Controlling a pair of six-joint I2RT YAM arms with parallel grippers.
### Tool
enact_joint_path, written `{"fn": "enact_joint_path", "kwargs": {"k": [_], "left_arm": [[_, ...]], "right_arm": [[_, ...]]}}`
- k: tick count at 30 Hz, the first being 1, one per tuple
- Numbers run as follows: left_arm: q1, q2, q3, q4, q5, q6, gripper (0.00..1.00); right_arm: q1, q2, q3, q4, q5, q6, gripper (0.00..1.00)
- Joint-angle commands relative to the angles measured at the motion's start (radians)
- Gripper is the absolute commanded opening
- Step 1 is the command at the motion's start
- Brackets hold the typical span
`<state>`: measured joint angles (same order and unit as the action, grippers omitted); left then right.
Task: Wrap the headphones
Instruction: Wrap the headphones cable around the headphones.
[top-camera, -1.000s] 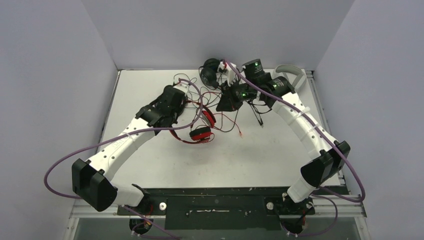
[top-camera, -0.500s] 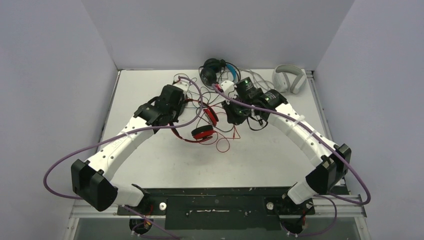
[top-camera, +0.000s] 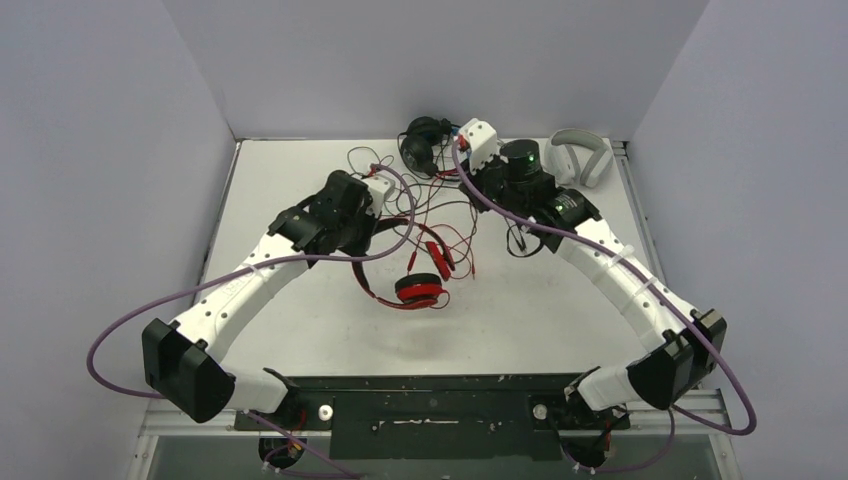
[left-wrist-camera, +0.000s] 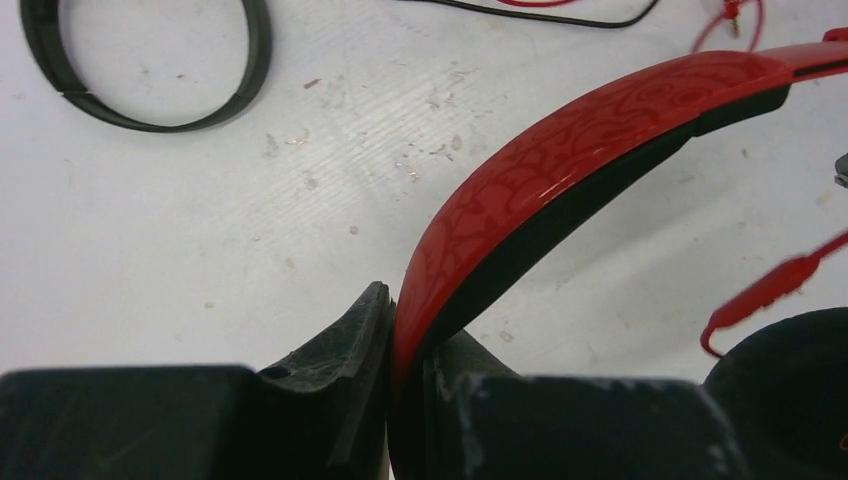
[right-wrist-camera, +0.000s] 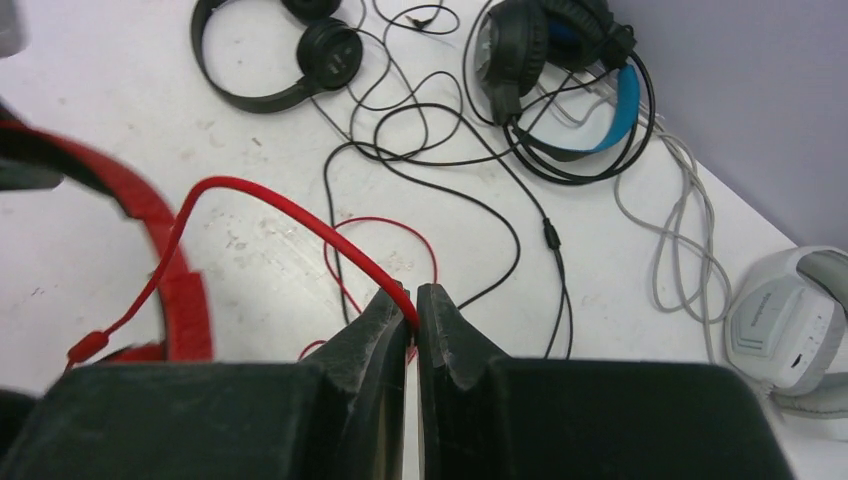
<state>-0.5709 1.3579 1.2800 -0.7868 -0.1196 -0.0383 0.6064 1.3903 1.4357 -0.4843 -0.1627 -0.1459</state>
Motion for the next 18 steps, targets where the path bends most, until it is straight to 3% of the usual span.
{"fn": "enact_joint_path", "kwargs": {"k": [1,9,18], "left_arm": [[-0.020,-0.055,0.066,0.017,0.194,-0.020,0.00],[-0.027,-0.102,0.084,0.025,0.360,-0.045,0.00],[-0.024,-0.139,0.154,0.145,0.521,-0.200,0.00]], "right_arm": [[-0.060,0.059,0.021,0.152,-0.071,0.004,0.01],[-0.193,0.136,-0.069,0.319,-0.240,0.190,0.01],[-0.204,0.145,-0.305,0.566,-0.408,0.320,0.03]]}}
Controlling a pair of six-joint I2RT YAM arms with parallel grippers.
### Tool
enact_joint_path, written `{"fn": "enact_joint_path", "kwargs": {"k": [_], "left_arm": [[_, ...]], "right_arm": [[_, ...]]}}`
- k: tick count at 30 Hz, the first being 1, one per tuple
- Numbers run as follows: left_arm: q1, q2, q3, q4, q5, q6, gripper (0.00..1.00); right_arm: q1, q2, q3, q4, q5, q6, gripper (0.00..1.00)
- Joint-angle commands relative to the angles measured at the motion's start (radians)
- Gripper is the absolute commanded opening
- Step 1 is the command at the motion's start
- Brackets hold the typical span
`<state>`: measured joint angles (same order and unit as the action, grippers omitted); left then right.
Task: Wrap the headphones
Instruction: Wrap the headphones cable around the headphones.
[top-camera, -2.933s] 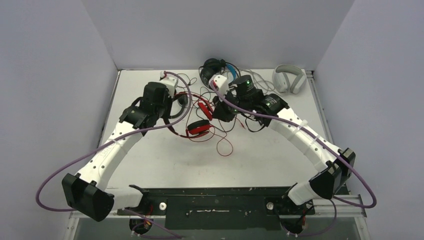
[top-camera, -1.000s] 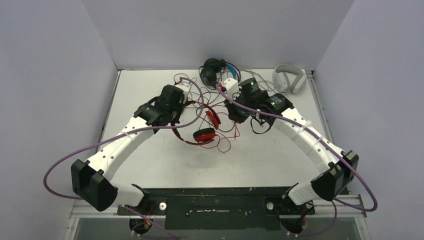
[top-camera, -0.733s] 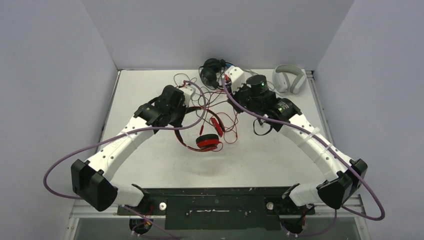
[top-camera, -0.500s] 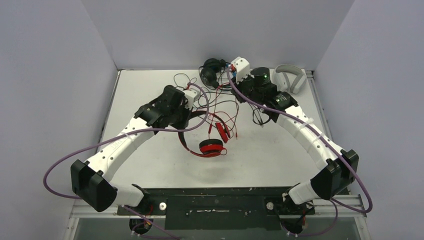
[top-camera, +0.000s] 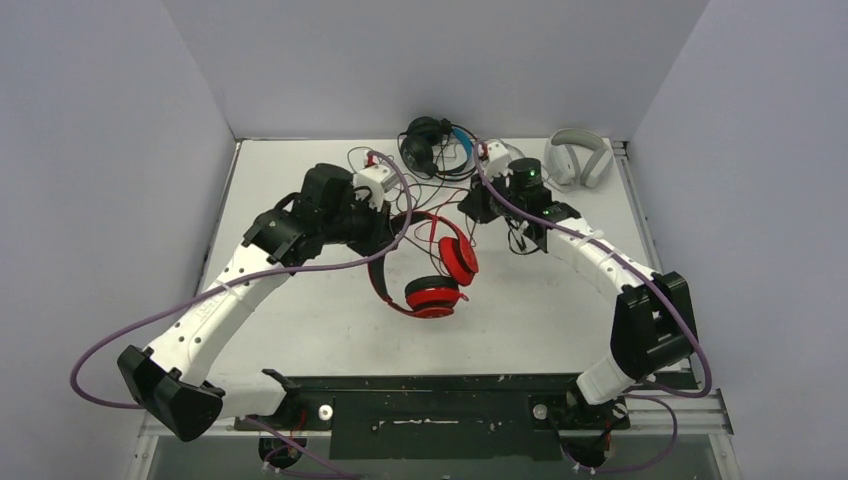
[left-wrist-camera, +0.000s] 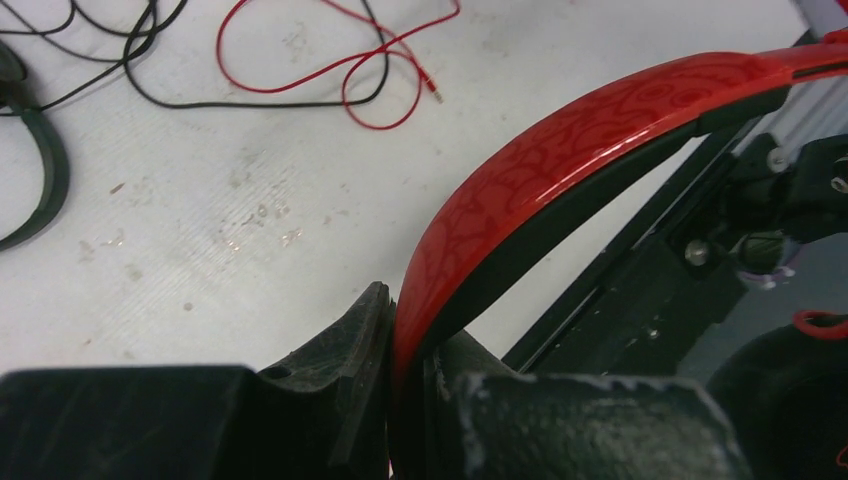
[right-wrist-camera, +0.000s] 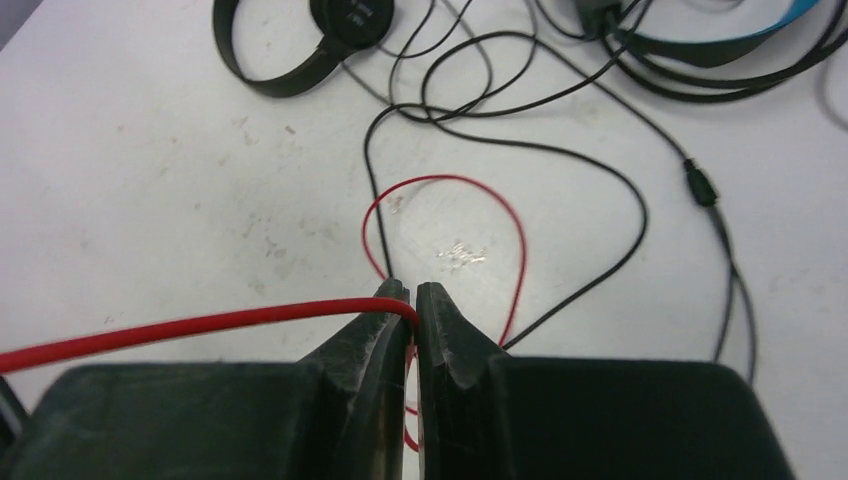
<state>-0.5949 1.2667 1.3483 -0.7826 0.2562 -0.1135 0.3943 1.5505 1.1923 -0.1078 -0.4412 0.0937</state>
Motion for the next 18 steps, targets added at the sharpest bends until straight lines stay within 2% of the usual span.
{"fn": "enact_joint_path", "kwargs": {"k": [1,9,14,18], "left_arm": [[0.000,-0.049,0.096,0.165,0.147,-0.162,0.00],[0.052,-0.016,0.185,0.283,0.087,-0.423,0.00],[0.064,0.013,0.279,0.210,-0.008,-0.426,0.00],[0.074,0.019,0.339,0.165,-0.104,-0.422,0.00]], "right_arm": [[0.010,-0.018,-0.090,0.223,-0.156,0.100,0.03],[0.097,-0.072,-0.356,0.553,-0.316,0.194,0.03],[0.152,-0.087,-0.517,0.861,-0.344,0.290,0.08],[0.182,-0.044,-0.583,1.073,-0.402,0.368,0.10]]}}
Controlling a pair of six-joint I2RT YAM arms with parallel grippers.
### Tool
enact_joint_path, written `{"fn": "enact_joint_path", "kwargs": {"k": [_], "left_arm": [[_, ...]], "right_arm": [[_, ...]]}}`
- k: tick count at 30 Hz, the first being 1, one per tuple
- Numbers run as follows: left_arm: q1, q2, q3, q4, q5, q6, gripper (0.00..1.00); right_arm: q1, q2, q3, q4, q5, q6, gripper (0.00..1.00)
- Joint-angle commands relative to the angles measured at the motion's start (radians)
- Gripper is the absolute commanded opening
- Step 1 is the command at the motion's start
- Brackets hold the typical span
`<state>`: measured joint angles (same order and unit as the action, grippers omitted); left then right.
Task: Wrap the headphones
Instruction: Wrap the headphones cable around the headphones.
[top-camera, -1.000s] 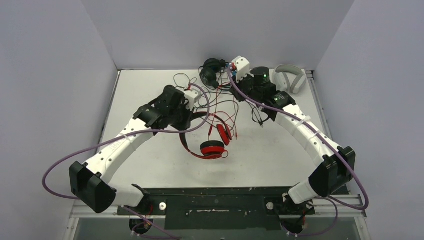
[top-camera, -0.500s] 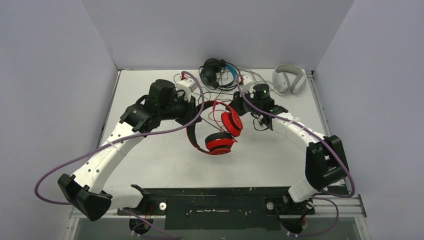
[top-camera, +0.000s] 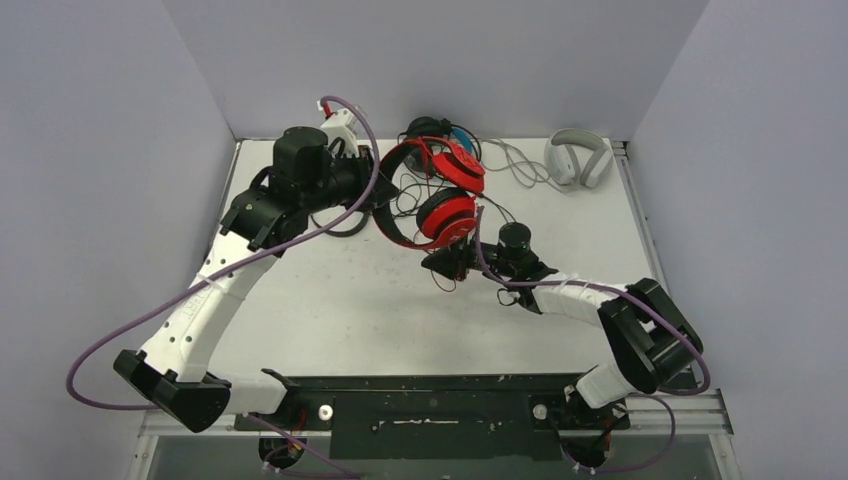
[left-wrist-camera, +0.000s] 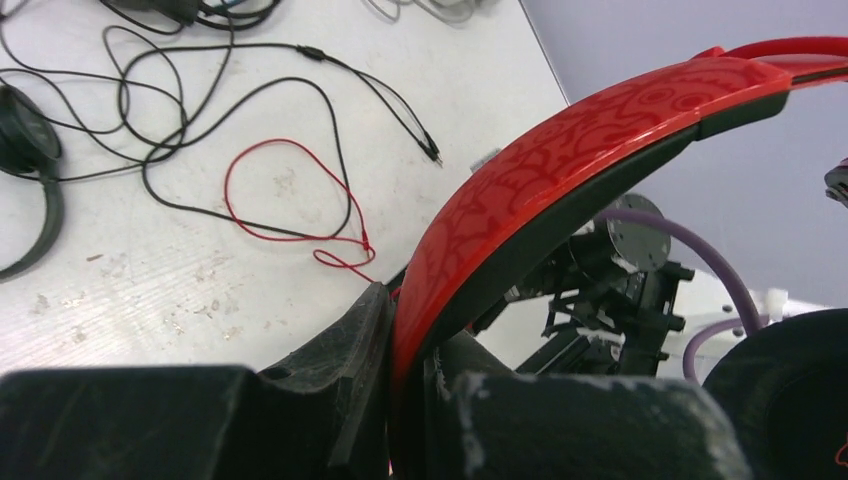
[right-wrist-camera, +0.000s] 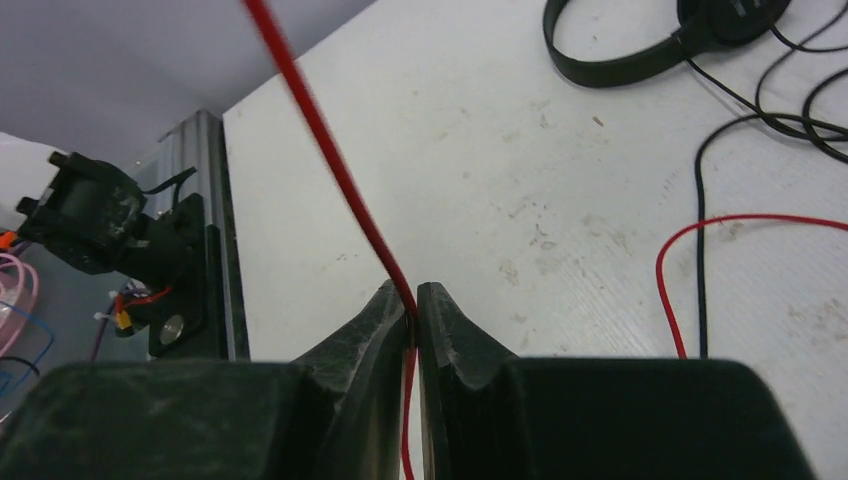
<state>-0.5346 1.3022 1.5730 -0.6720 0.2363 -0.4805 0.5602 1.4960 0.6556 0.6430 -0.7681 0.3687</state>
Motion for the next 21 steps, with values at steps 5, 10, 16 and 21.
{"fn": "enact_joint_path", "kwargs": {"k": [5,10,16,21], "left_arm": [[0.018,-0.032,0.123,0.067,-0.184,-0.072,0.00],[0.021,-0.043,0.075,0.097,-0.283,-0.077,0.00],[0.025,-0.048,0.033,0.136,-0.397,-0.056,0.00],[0.034,-0.027,0.034,0.138,-0.554,-0.001,0.00]], "right_arm": [[0.058,0.044,-0.113,0.619,-0.136,0.231,0.12],[0.113,0.037,-0.143,0.815,-0.180,0.388,0.12],[0.194,0.042,-0.105,0.899,-0.243,0.496,0.17],[0.261,0.003,-0.071,0.876,-0.254,0.519,0.18]]}}
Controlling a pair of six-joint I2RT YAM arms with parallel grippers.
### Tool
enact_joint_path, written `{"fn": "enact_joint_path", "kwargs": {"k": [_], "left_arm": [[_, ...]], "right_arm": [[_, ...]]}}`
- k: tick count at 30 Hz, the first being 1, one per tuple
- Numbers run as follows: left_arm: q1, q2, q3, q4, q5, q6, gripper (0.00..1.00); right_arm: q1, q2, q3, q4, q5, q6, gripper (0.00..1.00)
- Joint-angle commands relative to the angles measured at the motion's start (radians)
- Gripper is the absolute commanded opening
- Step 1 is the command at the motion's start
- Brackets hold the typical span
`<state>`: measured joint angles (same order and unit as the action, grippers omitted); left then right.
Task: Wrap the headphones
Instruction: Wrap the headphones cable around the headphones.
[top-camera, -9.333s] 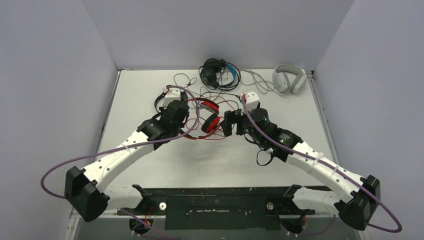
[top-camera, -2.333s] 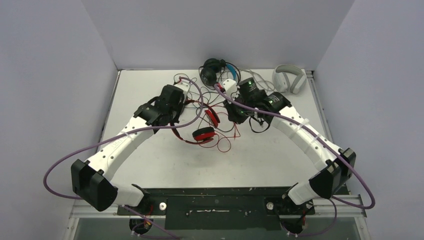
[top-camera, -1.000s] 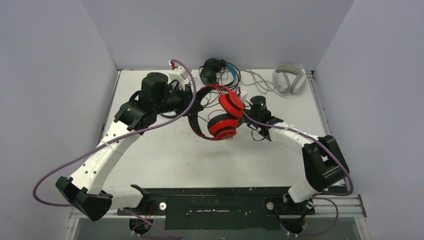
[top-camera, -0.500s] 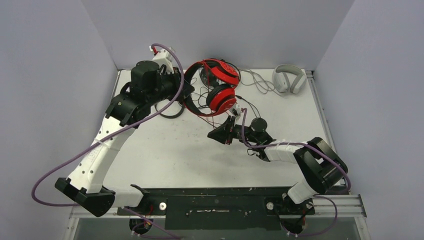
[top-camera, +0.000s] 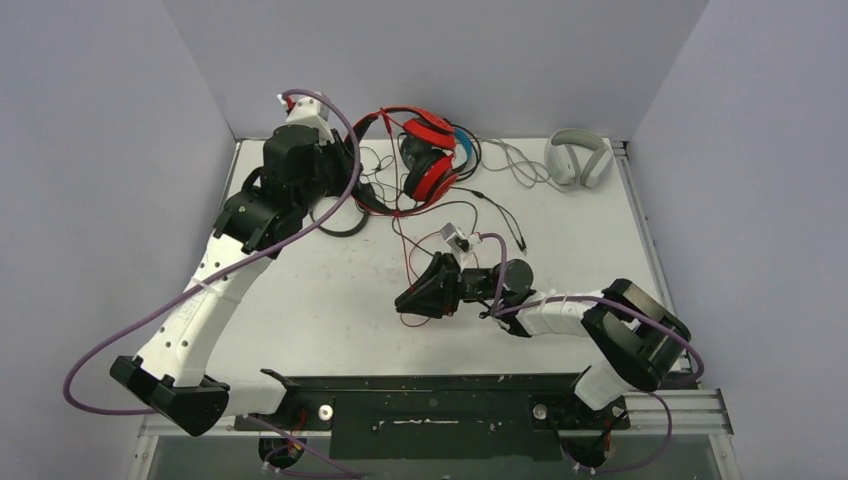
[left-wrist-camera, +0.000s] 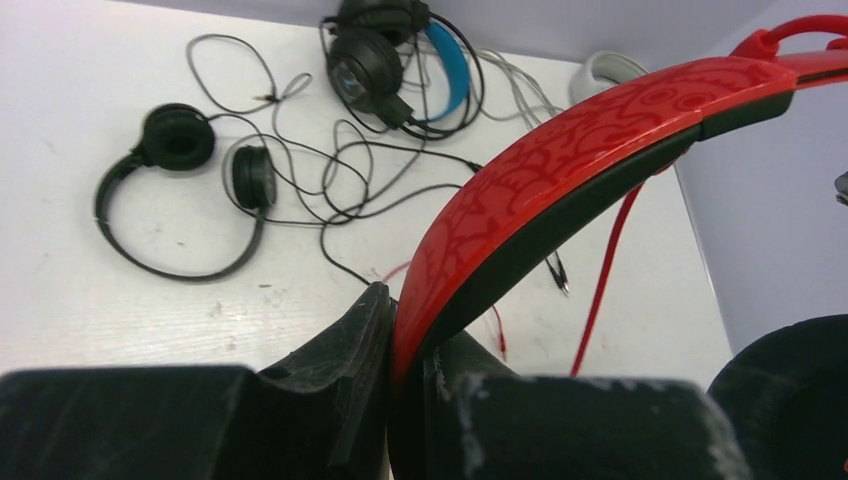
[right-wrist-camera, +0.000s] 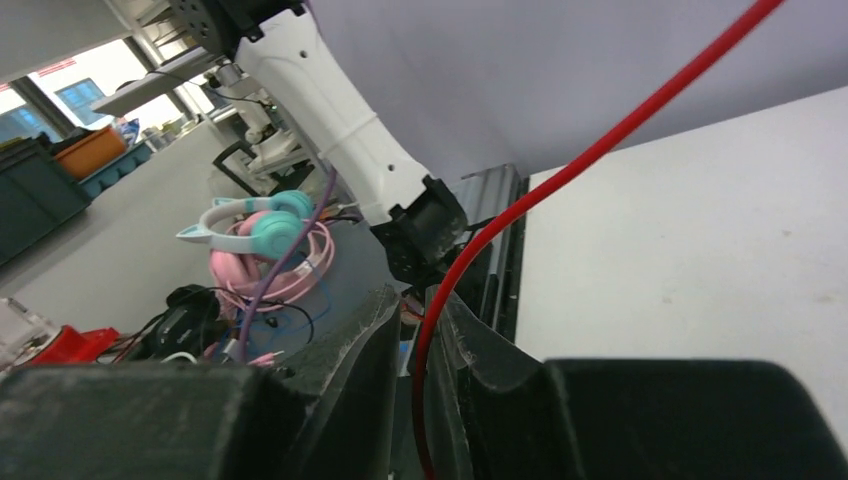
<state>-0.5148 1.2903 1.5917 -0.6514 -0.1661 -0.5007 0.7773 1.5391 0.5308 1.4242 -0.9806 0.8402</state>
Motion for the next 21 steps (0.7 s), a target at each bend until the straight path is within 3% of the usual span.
{"fn": "enact_joint_path", "kwargs": {"k": [1,6,13,16,21], "left_arm": [[0.015,-0.011,0.012,0.123,-0.183,0.034,0.00],[0.018,-0.006,-0.050,0.180,-0.312,0.116,0.00],[0.013,-0.029,-0.199,0.299,-0.446,0.262,0.00],[0.000,-0.054,-0.279,0.372,-0.481,0.387,0.00],[-0.008,-0.103,-0.390,0.436,-0.451,0.583,0.00]], "right_arm": [[0.058,-0.053,0.064,0.083,-0.043,0.050,0.18],[0.079,-0.111,0.129,-0.003,-0.026,0.078,0.13],[0.068,-0.192,0.299,-0.395,0.035,-0.024,0.11],[0.016,-0.203,0.391,-0.617,0.070,-0.070,0.13],[-0.143,-0.193,0.512,-0.822,-0.022,-0.068,0.12]]}}
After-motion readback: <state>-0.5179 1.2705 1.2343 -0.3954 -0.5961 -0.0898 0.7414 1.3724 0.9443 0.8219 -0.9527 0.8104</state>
